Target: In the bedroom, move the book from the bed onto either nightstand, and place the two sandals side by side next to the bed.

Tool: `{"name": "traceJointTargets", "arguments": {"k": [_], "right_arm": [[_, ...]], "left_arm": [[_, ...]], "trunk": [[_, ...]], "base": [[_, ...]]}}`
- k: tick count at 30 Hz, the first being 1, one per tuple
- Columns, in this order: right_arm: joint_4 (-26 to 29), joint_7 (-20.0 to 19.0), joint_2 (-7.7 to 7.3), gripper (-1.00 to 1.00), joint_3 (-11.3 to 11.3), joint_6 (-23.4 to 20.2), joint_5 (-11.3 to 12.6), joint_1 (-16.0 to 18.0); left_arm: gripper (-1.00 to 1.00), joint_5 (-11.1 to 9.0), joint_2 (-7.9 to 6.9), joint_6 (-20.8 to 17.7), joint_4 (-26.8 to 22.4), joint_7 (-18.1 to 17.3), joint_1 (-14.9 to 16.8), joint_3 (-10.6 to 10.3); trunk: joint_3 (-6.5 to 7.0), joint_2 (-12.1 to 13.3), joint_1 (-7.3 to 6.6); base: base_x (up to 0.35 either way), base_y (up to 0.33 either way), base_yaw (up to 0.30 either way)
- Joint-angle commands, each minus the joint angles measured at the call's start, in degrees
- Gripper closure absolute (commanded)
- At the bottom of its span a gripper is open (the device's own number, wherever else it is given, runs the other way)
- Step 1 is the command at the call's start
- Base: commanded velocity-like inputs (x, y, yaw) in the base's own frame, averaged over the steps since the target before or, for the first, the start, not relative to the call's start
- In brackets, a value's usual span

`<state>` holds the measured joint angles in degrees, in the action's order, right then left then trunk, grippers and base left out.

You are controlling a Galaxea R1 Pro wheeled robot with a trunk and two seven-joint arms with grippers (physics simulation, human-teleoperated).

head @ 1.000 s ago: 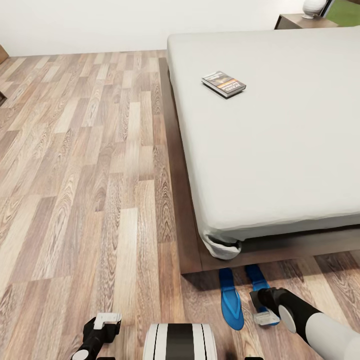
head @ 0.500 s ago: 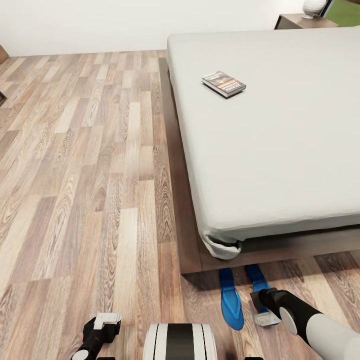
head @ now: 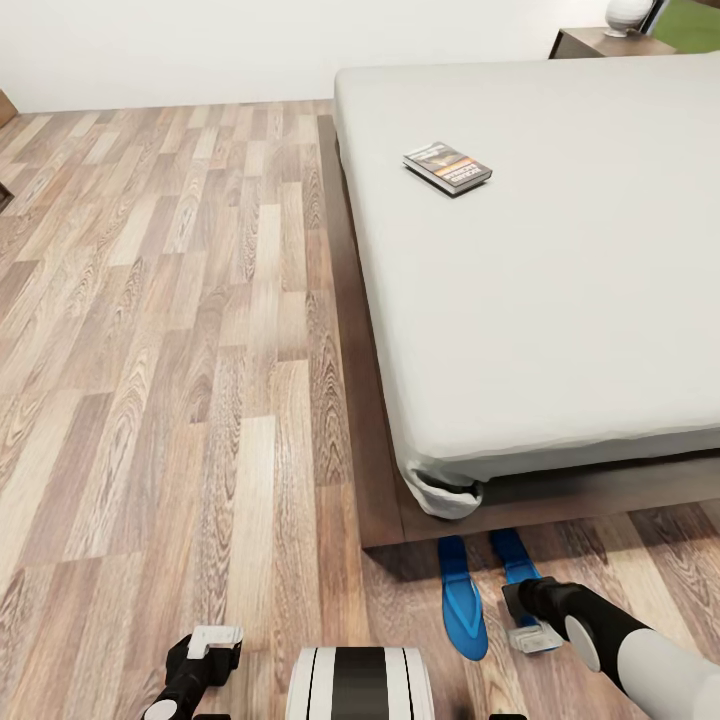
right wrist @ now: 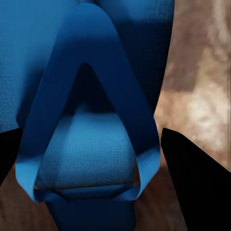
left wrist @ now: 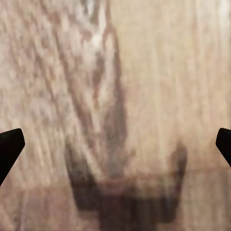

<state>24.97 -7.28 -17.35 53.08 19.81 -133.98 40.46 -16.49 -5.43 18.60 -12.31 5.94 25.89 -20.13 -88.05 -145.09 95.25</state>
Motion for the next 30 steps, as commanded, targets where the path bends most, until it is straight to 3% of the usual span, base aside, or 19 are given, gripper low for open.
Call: {"name": "traceJointTargets", "arguments": {"k": [1, 30], "right_arm": [[0.2, 0.1, 0.56, 1.0, 0.7, 0.0, 1.4, 0.0], [-0.8, 1.0, 0.57, 1.0, 0.7, -2.4, 1.4, 0.0]], "left_arm": [[-1.0, -0.4, -0.04, 0.2, 0.0, 0.3, 0.0, -0.5], [-1.0, -0.4, -0.02, 0.2, 0.0, 0.3, 0.0, -0.5]], "trunk": [[-0.04, 0.0, 0.01], [-0.04, 0.0, 0.01]], "base": [[0.0, 0.0, 0.0], [0.0, 0.0, 0.0]]}}
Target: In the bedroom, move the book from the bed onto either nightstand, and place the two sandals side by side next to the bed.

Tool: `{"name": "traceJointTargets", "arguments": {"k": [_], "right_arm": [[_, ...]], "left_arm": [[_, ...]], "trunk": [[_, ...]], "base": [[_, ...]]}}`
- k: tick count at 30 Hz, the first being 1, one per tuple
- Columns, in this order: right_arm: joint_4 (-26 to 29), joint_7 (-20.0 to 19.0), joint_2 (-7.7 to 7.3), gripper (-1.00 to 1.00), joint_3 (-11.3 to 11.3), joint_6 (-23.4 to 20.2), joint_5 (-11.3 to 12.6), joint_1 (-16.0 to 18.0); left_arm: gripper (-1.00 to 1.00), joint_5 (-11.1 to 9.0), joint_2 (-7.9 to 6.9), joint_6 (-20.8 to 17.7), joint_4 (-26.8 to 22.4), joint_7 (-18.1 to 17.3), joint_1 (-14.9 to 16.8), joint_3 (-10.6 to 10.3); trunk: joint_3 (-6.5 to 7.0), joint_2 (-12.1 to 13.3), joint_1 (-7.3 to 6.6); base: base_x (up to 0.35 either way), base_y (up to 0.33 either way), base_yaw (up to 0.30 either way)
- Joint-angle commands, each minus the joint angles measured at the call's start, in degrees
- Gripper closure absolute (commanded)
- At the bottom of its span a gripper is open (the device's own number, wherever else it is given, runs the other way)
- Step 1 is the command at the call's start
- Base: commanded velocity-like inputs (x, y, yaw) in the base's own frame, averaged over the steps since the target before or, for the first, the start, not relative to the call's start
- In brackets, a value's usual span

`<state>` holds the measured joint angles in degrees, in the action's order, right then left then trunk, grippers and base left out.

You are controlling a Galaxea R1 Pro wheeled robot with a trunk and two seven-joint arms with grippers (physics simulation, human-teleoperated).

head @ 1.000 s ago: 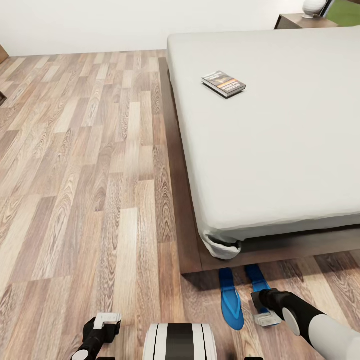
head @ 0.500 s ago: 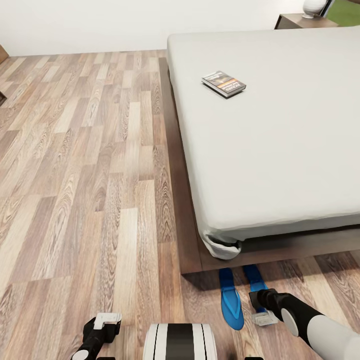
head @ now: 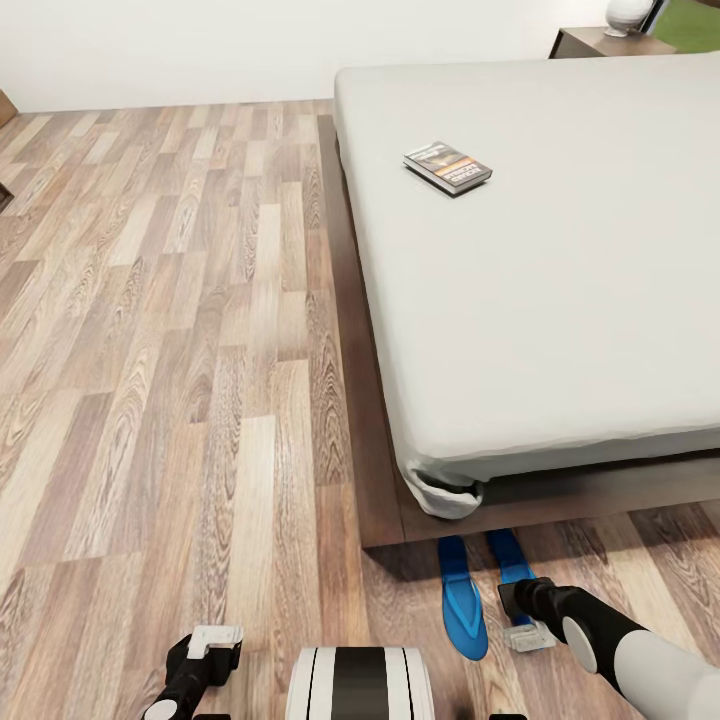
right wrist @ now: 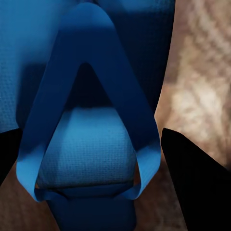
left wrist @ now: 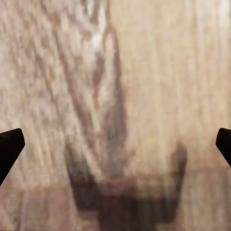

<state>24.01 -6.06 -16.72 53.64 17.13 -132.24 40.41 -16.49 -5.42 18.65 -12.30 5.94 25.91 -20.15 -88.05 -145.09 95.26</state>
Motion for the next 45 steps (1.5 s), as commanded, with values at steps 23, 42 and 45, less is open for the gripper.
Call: {"name": "traceJointTargets", "arguments": {"k": [23, 42, 45], "right_arm": [[0.2, -0.3, -0.07, 1.0, 0.2, 0.3, -0.3, 0.0], [0.2, -0.3, -0.08, 1.0, 0.2, 0.4, -0.3, 0.0], [0.2, -0.3, -0.07, 1.0, 0.3, 0.4, -0.3, 0.0]], "left_arm": [[-1.0, -0.4, -0.03, 0.1, 0.0, 0.3, 0.0, -0.5], [-1.0, -0.4, -0.03, 0.2, 0.0, 0.3, 0.0, -0.5], [-1.0, -0.4, -0.03, 0.2, 0.0, 0.3, 0.0, -0.5]], "trunk": [[-0.03, 0.0, 0.0], [-0.03, 0.0, 0.0], [-0.03, 0.0, 0.0]], "base": [[0.0, 0.0, 0.0], [0.0, 0.0, 0.0], [0.0, 0.0, 0.0]]}}
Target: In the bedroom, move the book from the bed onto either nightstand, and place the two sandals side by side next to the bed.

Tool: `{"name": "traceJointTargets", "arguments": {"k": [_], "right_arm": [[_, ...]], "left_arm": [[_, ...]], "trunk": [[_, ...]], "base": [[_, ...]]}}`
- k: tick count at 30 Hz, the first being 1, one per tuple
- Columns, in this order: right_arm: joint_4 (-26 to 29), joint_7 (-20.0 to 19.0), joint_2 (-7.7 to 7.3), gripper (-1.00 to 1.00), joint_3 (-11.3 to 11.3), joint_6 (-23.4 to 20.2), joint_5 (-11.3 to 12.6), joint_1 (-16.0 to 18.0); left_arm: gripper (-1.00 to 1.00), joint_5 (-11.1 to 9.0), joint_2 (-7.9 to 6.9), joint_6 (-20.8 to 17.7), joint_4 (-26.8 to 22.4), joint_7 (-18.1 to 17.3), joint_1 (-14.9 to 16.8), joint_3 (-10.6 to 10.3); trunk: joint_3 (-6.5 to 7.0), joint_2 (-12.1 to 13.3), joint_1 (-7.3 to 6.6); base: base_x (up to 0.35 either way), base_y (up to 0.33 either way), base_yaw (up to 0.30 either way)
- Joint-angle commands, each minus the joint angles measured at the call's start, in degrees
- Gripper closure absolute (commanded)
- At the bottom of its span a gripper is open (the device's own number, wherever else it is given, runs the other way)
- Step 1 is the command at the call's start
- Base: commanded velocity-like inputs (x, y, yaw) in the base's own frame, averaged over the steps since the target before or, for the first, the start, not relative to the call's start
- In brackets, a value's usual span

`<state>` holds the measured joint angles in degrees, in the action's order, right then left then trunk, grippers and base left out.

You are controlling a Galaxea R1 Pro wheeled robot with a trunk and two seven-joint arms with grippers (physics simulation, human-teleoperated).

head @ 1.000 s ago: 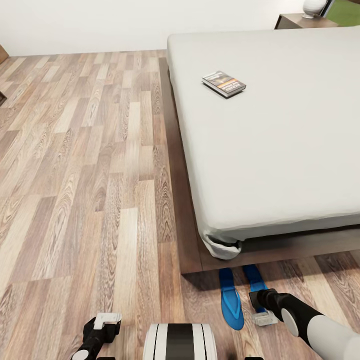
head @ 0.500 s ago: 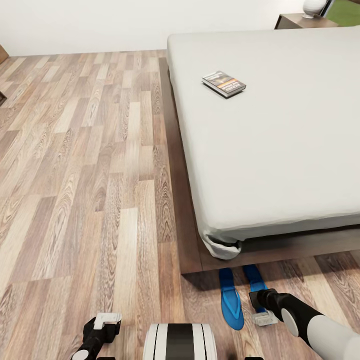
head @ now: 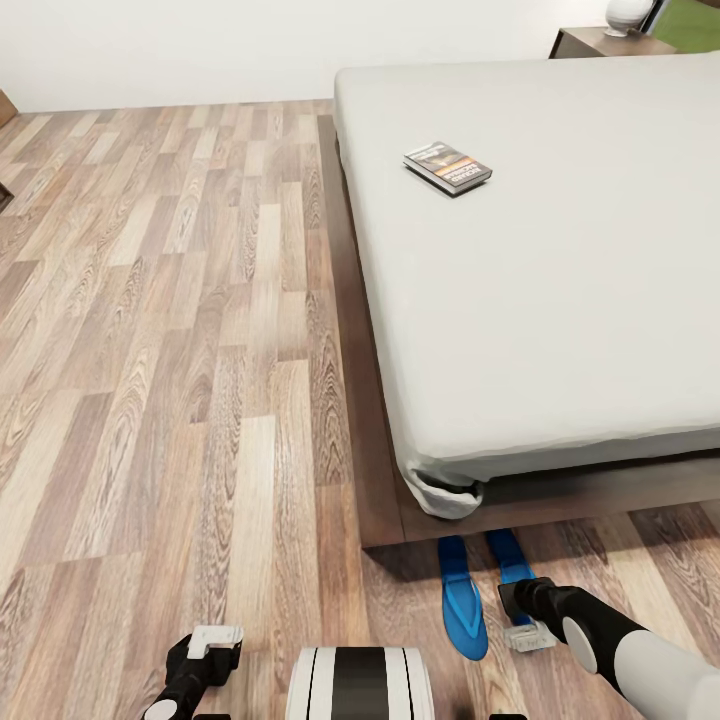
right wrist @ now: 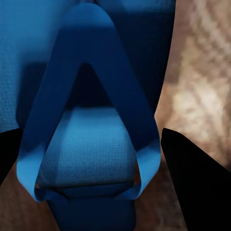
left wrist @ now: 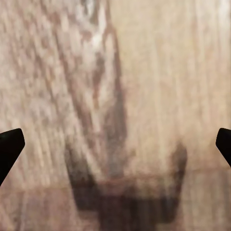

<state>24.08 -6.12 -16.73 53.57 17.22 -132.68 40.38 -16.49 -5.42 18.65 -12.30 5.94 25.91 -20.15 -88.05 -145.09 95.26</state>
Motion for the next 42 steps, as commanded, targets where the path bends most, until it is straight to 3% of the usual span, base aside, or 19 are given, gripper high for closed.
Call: {"name": "traceJointTargets", "arguments": {"k": [1, 12, 42], "right_arm": [[0.2, -0.2, -0.06, 1.0, 0.3, 0.3, 0.1, 0.0], [0.4, -0.2, -0.05, 1.0, 2.2, 0.3, 0.2, 0.0], [1.6, -0.8, -0.22, 1.0, 2.3, 0.4, 0.3, -0.1]], "left_arm": [[-1.0, -0.4, -0.03, 0.2, 0.0, 0.3, 0.0, -0.5], [-1.0, -0.4, -0.03, 0.2, 0.0, 0.3, 0.0, -0.5], [-1.0, -0.4, -0.03, 0.2, -0.1, 0.4, 0.0, -0.5]], "trunk": [[-0.04, 0.0, 0.0], [-0.04, 0.0, 0.0], [-0.04, 0.0, 0.0]], "base": [[0.0, 0.0, 0.0], [0.0, 0.0, 0.0], [0.0, 0.0, 0.0]]}}
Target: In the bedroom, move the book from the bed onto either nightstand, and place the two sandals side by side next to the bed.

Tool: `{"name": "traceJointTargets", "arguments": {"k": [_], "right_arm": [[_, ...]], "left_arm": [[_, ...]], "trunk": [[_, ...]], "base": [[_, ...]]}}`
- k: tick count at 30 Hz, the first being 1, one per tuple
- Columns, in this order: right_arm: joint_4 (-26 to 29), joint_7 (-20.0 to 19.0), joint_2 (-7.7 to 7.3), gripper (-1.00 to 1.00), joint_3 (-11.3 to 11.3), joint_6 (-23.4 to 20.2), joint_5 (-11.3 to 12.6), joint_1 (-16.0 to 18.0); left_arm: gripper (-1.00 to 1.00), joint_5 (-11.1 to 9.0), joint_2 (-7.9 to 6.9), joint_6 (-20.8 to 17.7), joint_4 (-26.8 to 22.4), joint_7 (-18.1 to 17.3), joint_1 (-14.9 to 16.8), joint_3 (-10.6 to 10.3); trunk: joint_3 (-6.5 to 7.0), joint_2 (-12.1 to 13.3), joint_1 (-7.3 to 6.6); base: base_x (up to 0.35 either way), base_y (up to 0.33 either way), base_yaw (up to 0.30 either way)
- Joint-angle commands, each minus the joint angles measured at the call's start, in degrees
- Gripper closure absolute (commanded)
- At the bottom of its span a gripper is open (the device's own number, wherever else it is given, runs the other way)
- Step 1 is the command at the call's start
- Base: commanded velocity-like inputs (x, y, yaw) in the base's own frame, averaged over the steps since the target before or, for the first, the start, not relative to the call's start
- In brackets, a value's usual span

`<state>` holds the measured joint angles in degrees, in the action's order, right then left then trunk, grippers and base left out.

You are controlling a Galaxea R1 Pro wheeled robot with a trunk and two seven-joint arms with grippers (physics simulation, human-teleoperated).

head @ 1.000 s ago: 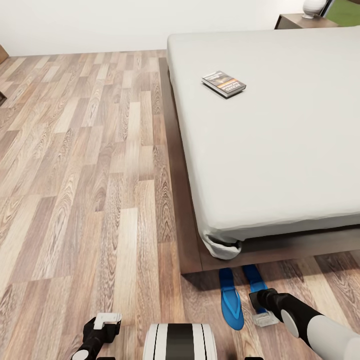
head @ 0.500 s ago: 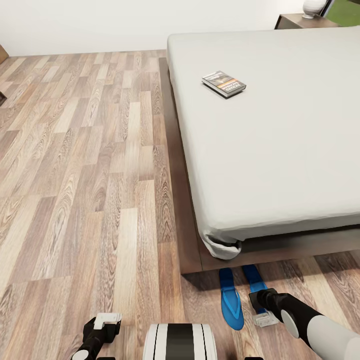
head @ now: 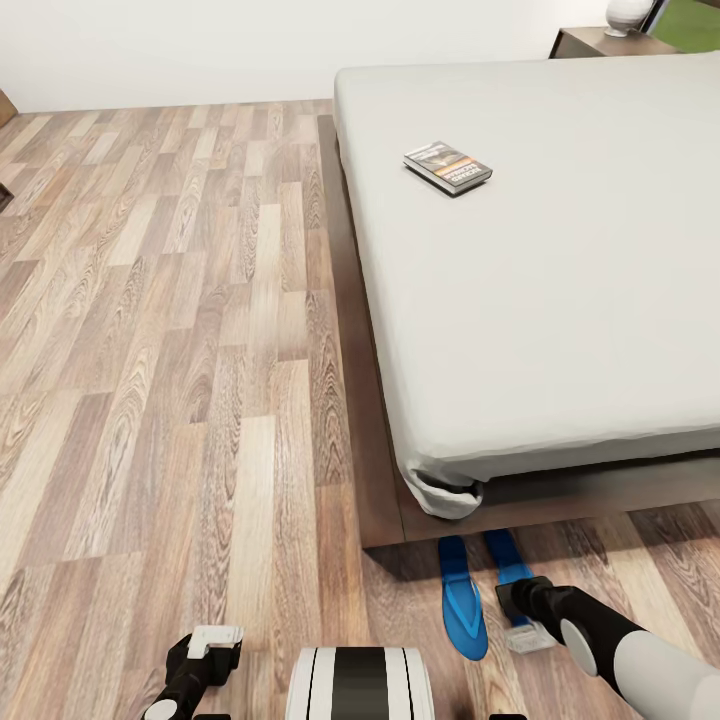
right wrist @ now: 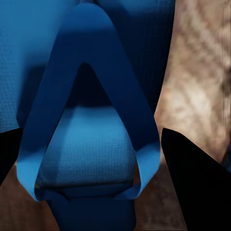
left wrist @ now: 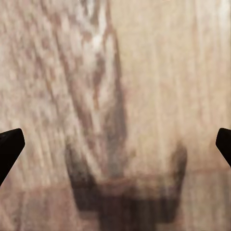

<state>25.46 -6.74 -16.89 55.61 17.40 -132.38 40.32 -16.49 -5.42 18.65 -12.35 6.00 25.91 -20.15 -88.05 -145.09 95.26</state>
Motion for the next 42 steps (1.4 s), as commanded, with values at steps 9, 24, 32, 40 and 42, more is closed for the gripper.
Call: {"name": "traceJointTargets", "arguments": {"k": [9, 24, 32, 40, 42], "right_arm": [[1.5, -0.4, -0.3, 1.0, 0.3, 0.2, 0.0, -0.1], [1.6, -0.1, -0.48, 1.0, 0.3, 0.1, -0.1, -0.1], [1.6, 0.1, -0.51, 1.0, 0.3, 0.1, -0.1, -0.1], [1.5, 0.2, -0.55, 1.0, 0.3, 0.1, -0.1, -0.1], [1.5, 0.2, -0.55, 1.0, 0.3, 0.1, -0.1, -0.1]], "left_arm": [[-1.0, -0.4, -0.03, 0.1, 0.0, 0.2, 0.0, -0.5], [-1.0, -0.4, 0.04, 0.1, 0.0, 0.2, 0.0, -0.5], [-1.0, -0.4, 0.15, 0.1, 0.0, 0.3, 0.0, -0.5], [-1.0, -0.4, 0.23, 0.1, 0.0, 0.3, 0.0, -0.5], [-1.0, -0.4, 0.23, 0.1, 0.0, 0.3, 0.0, -0.5]], "trunk": [[-0.03, 0.0, -0.01], [-0.03, 0.0, -0.01], [0.41, 0.0, -0.06], [0.41, 0.0, -0.06], [0.41, 0.0, -0.06]], "base": [[0.0, 0.0, 0.0], [0.0, 0.0, 0.0], [0.0, 0.0, 0.0], [0.0, 0.0, 0.0], [0.0, 0.0, 0.0]]}}
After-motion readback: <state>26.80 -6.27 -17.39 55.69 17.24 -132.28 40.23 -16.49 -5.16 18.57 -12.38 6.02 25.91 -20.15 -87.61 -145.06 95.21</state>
